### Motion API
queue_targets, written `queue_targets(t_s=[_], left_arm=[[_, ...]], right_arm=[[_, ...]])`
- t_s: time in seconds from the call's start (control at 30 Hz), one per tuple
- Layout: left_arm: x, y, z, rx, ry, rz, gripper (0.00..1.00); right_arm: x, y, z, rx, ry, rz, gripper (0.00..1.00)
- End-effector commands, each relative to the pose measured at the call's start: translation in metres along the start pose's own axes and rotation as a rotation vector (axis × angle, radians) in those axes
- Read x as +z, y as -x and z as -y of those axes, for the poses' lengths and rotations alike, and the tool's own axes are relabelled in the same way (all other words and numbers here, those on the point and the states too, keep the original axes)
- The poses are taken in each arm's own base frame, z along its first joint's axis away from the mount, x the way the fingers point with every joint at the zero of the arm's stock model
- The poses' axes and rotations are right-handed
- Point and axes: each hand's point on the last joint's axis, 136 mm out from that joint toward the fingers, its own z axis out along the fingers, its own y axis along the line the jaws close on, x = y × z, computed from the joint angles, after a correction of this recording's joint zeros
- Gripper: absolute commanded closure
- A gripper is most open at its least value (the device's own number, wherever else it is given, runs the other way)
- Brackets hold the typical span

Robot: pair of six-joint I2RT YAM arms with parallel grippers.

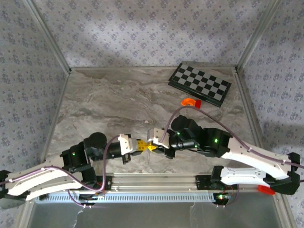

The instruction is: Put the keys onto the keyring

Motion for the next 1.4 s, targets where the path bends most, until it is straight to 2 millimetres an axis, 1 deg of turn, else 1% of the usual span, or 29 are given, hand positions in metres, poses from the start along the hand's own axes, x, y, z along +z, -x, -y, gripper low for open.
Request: queue_targets(t_s=[0.0,0.07,0.2,0.3,0.4,0.57,0.83,1.0,1.2,1.3,1.37], left_arm=[[-0.014,0.033,-0.002,0.008,0.015,0.144,1.00],[-0.015,0.033,-0.002,0.012,0.022,0.161,1.00],[-0.016,0.037,-0.001,0.009,0.016,0.189,1.00],[-0.016,0.042,0.001,0.008,0.004,0.216,1.00],[-0.016,0.045,0.002,0.007,-0.004,0.242,1.00],[-0.013,0.049,0.003,0.004,-0.015,0.272,1.00],[-0.012,0.053,0.006,0.005,-0.035,0.286,1.00],[-0.012,0.054,0.006,0.002,-0.036,0.292,1.00],[-0.012,0.055,0.008,0.000,-0.045,0.303,1.00],[-0.011,0.054,0.008,0.000,-0.048,0.302,1.00],[-0.011,0.054,0.008,0.000,-0.048,0.303,1.00]], right_arm=[[-0.009,0.005,-0.006,0.030,0.032,0.050,0.88],[-0.009,0.005,-0.007,0.032,0.045,0.074,0.86],[-0.006,0.008,-0.003,0.054,0.046,0.126,0.84],[-0.008,0.014,-0.002,0.054,0.052,0.174,0.81],[-0.013,0.017,-0.001,0.055,0.048,0.196,0.81],[-0.017,0.016,0.000,0.067,0.053,0.207,0.89],[-0.015,0.013,0.001,0.078,0.066,0.196,1.00],[-0.012,0.011,0.001,0.083,0.077,0.180,1.00],[-0.015,0.011,-0.001,0.085,0.085,0.186,1.00],[-0.013,0.010,-0.002,0.092,0.094,0.180,0.99],[-0.014,0.010,-0.002,0.090,0.088,0.182,0.96]])
